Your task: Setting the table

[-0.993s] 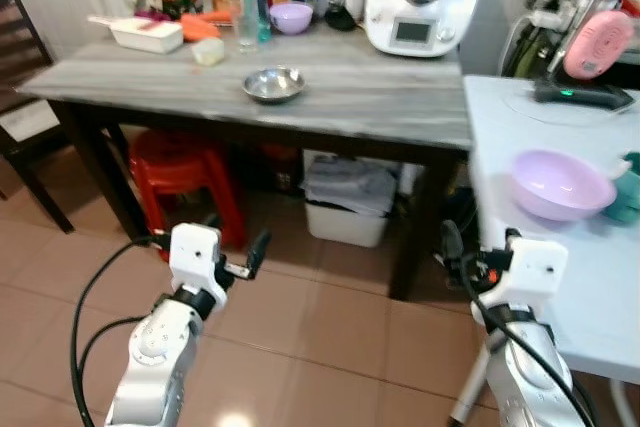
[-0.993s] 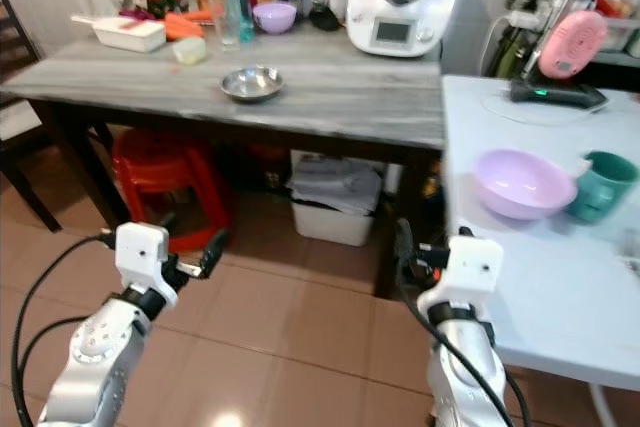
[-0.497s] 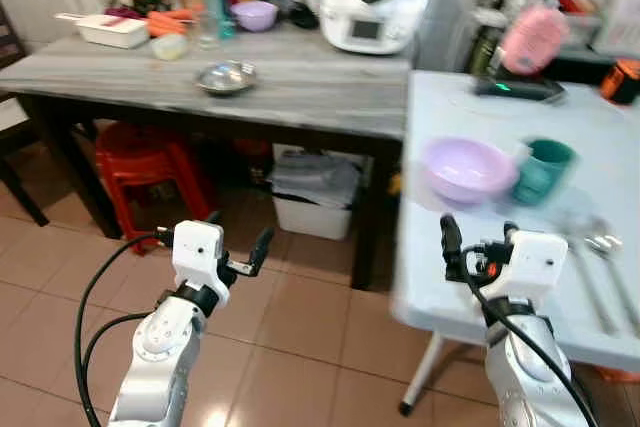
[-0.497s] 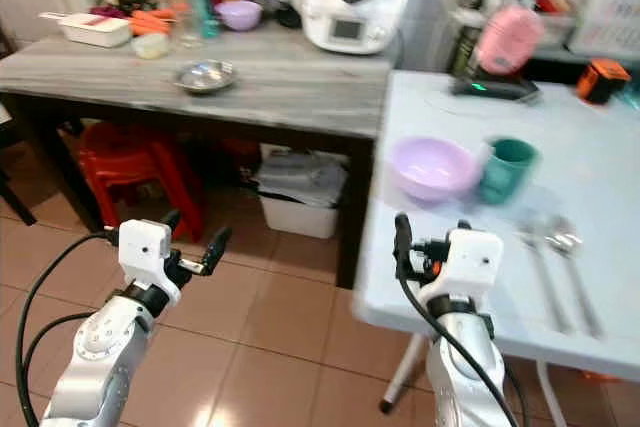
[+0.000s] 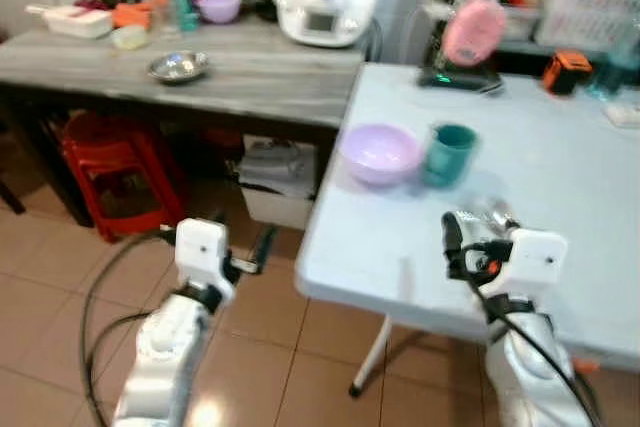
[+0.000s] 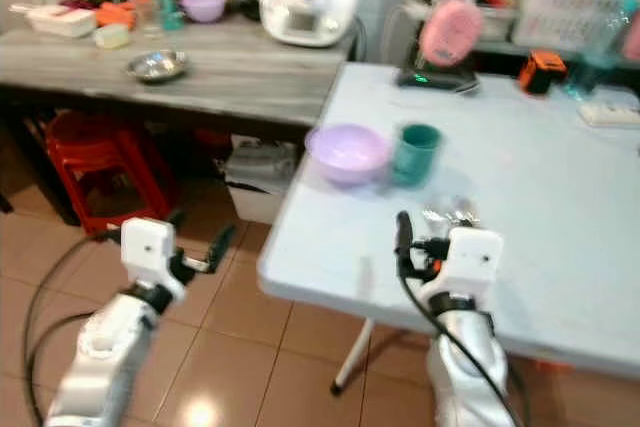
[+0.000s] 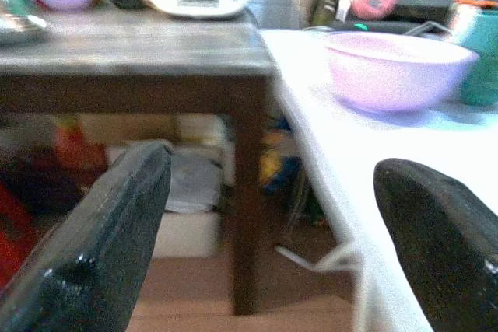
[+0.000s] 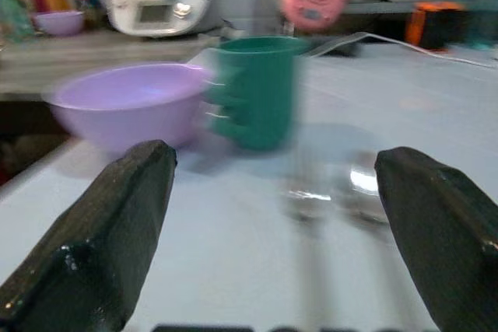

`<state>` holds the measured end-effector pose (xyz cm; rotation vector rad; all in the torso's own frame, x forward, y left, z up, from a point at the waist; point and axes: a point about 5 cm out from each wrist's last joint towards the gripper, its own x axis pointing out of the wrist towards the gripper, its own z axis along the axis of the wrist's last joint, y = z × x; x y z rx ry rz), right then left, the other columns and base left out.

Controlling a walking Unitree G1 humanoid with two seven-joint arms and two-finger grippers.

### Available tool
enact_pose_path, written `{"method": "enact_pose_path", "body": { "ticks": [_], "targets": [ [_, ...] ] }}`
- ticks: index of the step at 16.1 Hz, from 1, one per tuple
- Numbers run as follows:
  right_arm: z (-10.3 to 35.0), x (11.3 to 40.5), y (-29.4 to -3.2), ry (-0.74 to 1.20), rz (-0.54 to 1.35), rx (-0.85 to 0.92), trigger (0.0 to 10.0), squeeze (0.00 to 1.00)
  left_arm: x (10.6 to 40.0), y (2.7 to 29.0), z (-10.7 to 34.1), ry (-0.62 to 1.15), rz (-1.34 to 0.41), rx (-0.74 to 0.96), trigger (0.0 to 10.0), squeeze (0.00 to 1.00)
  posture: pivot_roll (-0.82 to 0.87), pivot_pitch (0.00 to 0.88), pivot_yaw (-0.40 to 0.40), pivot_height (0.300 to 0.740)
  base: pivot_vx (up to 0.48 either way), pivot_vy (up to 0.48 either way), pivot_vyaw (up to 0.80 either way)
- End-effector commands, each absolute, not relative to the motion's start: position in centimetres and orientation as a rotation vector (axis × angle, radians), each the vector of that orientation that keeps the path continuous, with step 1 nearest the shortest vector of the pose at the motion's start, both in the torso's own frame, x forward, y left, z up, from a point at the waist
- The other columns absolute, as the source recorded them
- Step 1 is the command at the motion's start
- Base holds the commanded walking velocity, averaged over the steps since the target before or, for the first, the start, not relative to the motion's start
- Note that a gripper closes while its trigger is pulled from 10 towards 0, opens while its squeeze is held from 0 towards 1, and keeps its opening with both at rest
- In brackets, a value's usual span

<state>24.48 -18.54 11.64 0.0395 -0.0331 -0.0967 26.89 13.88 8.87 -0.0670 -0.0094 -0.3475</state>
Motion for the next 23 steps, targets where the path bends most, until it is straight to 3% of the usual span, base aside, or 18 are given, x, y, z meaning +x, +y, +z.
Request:
{"method": "enact_pose_path", "body": {
  "ticks": [1,7,23],
  "targets": [
    [11.9,24.6,-18.4,-0.047,-0.092,0.034,10.0,0.00,27.1,14.0,9.4,-0.022,-0.365,-0.062,10.0,0.00,-0.02,0.000,0.023,0.740,0.000,0.000,0.00],
    [12.0,24.6,-18.1,-0.055,-0.073,0.028,10.0,0.00,26.8,13.6,9.5,-0.030,-0.422,-0.087,10.0,0.00,-0.02,0.000,0.020,0.740,0.000,0.000,0.34],
    [11.9,24.8,-17.6,-0.057,-0.042,0.019,10.0,0.00,26.6,12.8,9.5,-0.032,-0.489,-0.107,10.0,0.00,-0.02,0.000,0.024,0.740,0.287,0.000,0.00]
  ]
}}
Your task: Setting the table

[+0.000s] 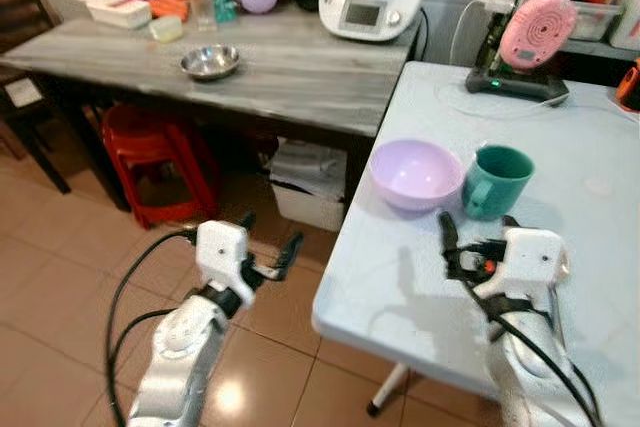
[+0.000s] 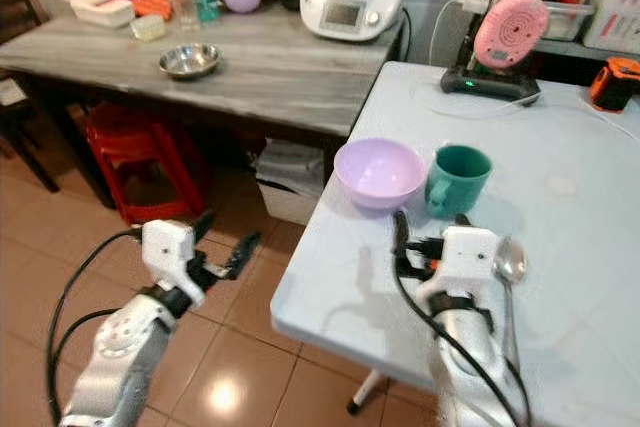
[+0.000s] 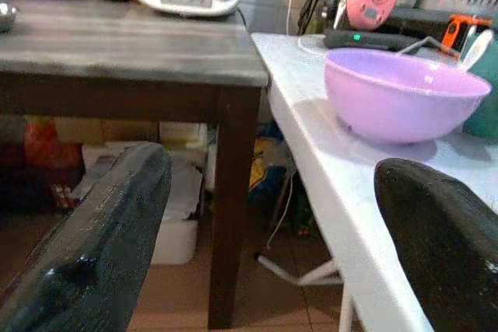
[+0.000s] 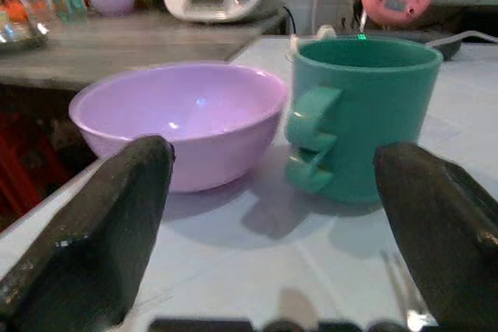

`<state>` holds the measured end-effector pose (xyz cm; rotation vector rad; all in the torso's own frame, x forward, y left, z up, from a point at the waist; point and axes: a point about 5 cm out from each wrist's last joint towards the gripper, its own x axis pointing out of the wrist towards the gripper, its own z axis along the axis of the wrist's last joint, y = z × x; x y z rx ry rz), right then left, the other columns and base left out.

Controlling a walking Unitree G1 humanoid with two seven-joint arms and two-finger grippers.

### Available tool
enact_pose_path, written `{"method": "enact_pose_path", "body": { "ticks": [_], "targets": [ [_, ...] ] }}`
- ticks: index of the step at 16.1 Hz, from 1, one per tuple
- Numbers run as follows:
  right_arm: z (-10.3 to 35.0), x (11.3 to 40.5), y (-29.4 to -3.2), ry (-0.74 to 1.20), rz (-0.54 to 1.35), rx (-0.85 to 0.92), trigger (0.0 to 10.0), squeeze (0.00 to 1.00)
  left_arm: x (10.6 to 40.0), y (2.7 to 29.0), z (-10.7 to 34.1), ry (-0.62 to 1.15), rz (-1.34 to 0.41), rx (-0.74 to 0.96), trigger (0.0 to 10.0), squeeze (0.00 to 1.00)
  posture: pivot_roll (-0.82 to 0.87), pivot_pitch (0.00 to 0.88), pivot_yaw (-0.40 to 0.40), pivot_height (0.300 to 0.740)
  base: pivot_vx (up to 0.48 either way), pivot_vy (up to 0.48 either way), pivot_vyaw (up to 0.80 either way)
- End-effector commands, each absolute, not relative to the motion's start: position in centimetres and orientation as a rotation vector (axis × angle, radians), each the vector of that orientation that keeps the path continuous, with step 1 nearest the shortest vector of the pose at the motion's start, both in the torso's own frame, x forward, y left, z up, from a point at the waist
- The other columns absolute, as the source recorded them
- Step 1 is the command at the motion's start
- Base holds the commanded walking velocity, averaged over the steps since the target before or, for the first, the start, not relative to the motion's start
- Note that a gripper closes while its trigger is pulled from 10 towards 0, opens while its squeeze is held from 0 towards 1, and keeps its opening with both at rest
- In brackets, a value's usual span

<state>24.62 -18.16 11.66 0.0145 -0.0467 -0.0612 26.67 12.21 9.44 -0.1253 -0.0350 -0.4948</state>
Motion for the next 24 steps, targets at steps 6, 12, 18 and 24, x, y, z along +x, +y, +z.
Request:
{"method": "enact_pose_path", "body": {
  "ticks": [6,12,18,24],
  "targets": [
    [12.0,24.9,-17.1,-0.061,-0.010,0.000,10.0,0.00,26.6,12.7,9.5,-0.032,-0.491,-0.103,10.0,0.00,-0.02,0.000,0.021,0.740,0.249,0.000,0.00],
    [12.2,24.9,-16.9,-0.074,0.012,-0.027,10.0,0.00,26.6,12.4,9.5,-0.032,-0.500,-0.112,10.0,0.00,-0.03,0.000,0.017,0.740,0.279,0.000,0.00],
    [12.7,25.1,-16.4,-0.096,0.050,-0.069,10.0,0.00,26.6,12.3,9.3,-0.026,-0.490,-0.124,10.0,0.00,-0.03,0.000,0.012,0.740,0.136,0.000,0.00],
    [12.7,25.7,-16.2,-0.062,0.131,-0.195,10.0,0.00,25.8,11.5,8.8,-0.001,-0.711,-0.077,10.0,0.00,-0.03,0.000,-0.004,0.740,0.000,0.000,0.00]
  ]
}}
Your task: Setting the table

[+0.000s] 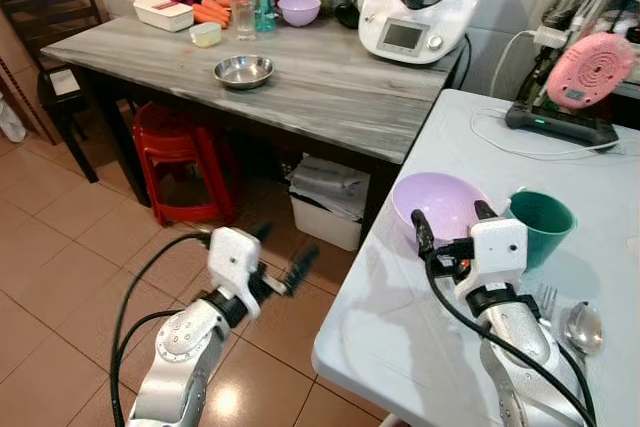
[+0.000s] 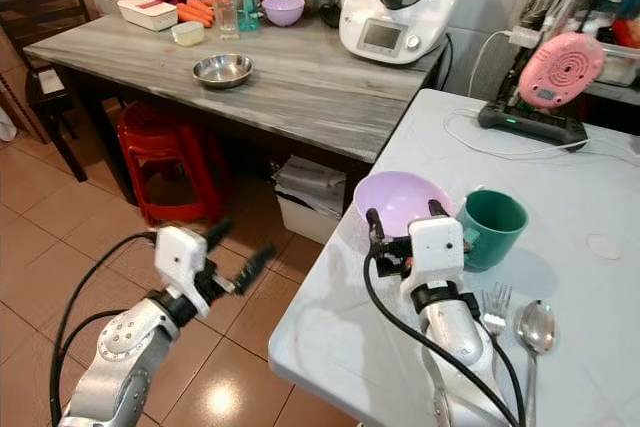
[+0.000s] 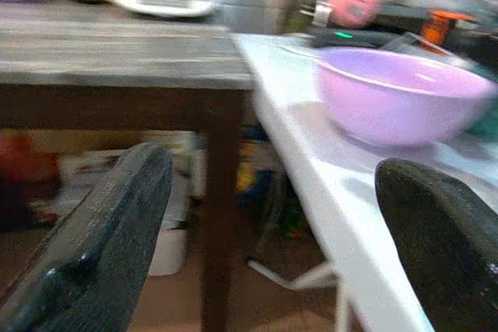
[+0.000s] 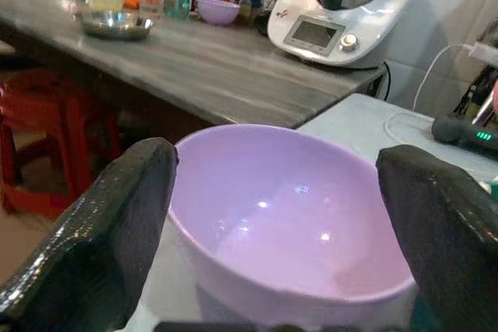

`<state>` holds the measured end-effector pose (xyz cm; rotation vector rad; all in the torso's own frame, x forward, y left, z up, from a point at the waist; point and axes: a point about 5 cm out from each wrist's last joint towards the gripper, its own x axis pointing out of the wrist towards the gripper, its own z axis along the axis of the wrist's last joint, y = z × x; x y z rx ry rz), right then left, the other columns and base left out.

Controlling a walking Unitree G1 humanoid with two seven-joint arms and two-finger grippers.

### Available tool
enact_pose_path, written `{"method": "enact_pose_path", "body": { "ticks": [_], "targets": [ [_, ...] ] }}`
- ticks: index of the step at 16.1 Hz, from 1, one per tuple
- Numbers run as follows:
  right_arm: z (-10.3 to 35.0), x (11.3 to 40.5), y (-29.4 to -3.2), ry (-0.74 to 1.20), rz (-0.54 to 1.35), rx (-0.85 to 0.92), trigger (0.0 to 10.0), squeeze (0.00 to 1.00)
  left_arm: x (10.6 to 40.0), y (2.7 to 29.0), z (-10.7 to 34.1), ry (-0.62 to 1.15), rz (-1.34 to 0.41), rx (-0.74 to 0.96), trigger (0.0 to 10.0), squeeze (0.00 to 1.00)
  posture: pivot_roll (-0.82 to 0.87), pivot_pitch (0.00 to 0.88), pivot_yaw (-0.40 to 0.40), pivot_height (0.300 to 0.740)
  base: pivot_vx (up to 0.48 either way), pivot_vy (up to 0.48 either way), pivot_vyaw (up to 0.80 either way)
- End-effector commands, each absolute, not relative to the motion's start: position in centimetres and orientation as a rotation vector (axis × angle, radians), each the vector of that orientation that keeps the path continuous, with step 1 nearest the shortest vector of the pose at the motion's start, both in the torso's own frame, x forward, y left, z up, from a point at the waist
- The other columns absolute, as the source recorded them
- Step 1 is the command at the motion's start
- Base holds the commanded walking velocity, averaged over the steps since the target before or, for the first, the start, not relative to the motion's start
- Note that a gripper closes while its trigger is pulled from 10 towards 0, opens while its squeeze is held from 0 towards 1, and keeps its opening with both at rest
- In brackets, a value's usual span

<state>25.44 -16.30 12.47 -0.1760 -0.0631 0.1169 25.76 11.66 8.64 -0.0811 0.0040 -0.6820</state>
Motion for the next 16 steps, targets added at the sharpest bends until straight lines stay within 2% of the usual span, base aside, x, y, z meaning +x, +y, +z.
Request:
{"method": "enact_pose_path", "body": {
  "ticks": [1,5,10,12,16],
  "targets": [
    [12.7,25.9,-16.0,-0.055,0.160,-0.226,10.0,0.00,25.8,11.4,8.8,0.004,-0.743,-0.078,10.0,0.00,-0.03,0.000,-0.006,0.740,0.000,0.000,0.00],
    [11.8,26.7,-15.1,0.022,0.290,-0.377,10.0,0.00,25.7,11.1,8.7,0.016,-0.849,-0.037,10.0,0.00,-0.04,0.000,-0.010,0.740,0.000,0.000,0.00],
    [10.6,28.1,-13.8,0.091,0.437,-0.512,10.0,0.00,25.9,11.0,8.8,0.015,-0.855,-0.048,10.0,0.00,-0.04,0.000,-0.016,0.740,0.000,0.000,0.00],
    [11.0,29.6,-14.3,0.087,0.452,-0.609,10.0,0.00,25.8,10.9,8.9,0.009,-0.863,-0.053,10.0,0.00,-0.03,0.000,-0.022,0.740,0.000,0.000,0.00],
    [10.9,30.8,-15.6,0.138,0.429,-0.638,10.0,0.00,25.7,10.9,9.0,0.013,-0.866,-0.053,10.0,0.00,-0.02,0.000,-0.029,0.740,0.000,0.000,0.00]
  ]
}}
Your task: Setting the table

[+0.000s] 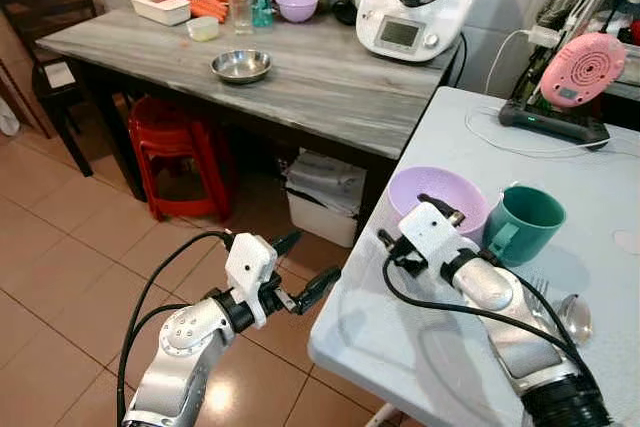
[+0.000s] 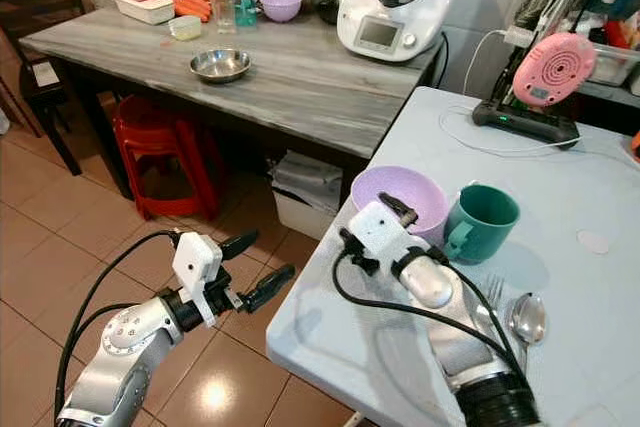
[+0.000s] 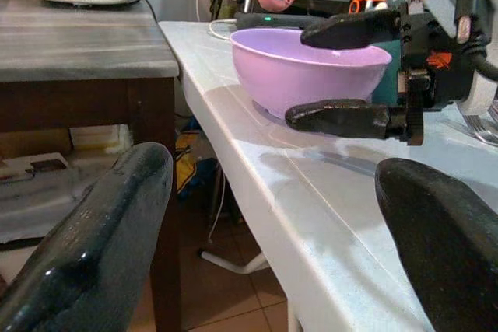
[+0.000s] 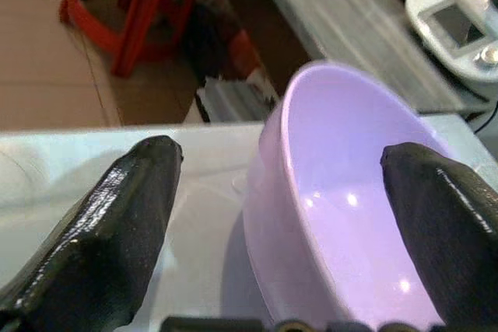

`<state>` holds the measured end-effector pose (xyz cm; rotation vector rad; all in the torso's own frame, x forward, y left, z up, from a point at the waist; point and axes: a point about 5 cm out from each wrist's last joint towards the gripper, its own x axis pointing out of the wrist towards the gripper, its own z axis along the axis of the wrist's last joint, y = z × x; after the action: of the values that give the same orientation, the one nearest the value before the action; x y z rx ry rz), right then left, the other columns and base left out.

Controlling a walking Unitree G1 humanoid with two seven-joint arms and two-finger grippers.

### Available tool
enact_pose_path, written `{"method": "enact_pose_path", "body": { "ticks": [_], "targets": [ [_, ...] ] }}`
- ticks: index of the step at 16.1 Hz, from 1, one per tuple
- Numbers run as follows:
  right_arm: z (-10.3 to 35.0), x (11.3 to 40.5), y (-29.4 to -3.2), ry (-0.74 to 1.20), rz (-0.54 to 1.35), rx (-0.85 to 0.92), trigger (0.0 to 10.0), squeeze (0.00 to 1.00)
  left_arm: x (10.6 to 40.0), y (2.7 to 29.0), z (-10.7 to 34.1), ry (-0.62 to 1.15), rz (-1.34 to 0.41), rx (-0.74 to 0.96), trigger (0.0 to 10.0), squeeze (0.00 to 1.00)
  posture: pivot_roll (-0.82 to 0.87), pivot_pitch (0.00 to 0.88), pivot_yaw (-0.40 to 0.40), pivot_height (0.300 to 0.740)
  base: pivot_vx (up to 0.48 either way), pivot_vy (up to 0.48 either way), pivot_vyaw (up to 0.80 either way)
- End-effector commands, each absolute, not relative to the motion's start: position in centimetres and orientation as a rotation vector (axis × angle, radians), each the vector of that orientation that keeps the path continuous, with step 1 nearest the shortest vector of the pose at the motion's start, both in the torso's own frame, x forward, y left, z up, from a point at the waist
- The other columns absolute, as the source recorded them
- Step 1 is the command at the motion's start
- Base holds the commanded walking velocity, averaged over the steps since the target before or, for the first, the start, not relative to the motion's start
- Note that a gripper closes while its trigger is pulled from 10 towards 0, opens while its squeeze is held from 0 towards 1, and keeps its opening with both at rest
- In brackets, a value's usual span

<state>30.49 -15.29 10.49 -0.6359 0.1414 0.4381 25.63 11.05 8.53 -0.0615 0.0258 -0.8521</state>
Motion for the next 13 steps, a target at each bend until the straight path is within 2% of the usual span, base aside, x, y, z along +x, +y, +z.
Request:
{"method": "enact_pose_path", "body": {
  "ticks": [1,13],
  "targets": [
    [10.8,31.1,-15.9,0.152,0.427,-0.644,0.0,0.00,25.6,10.9,9.0,0.014,-0.867,-0.054,10.0,0.00,-0.02,0.000,-0.027,0.740,0.000,0.000,0.00],
    [9.4,30.9,-17.7,0.224,0.428,-0.701,0.0,0.00,25.6,10.7,9.5,0.007,-0.941,-0.029,10.0,0.00,-0.02,0.000,0.006,0.740,0.000,0.000,0.00]
  ]
}}
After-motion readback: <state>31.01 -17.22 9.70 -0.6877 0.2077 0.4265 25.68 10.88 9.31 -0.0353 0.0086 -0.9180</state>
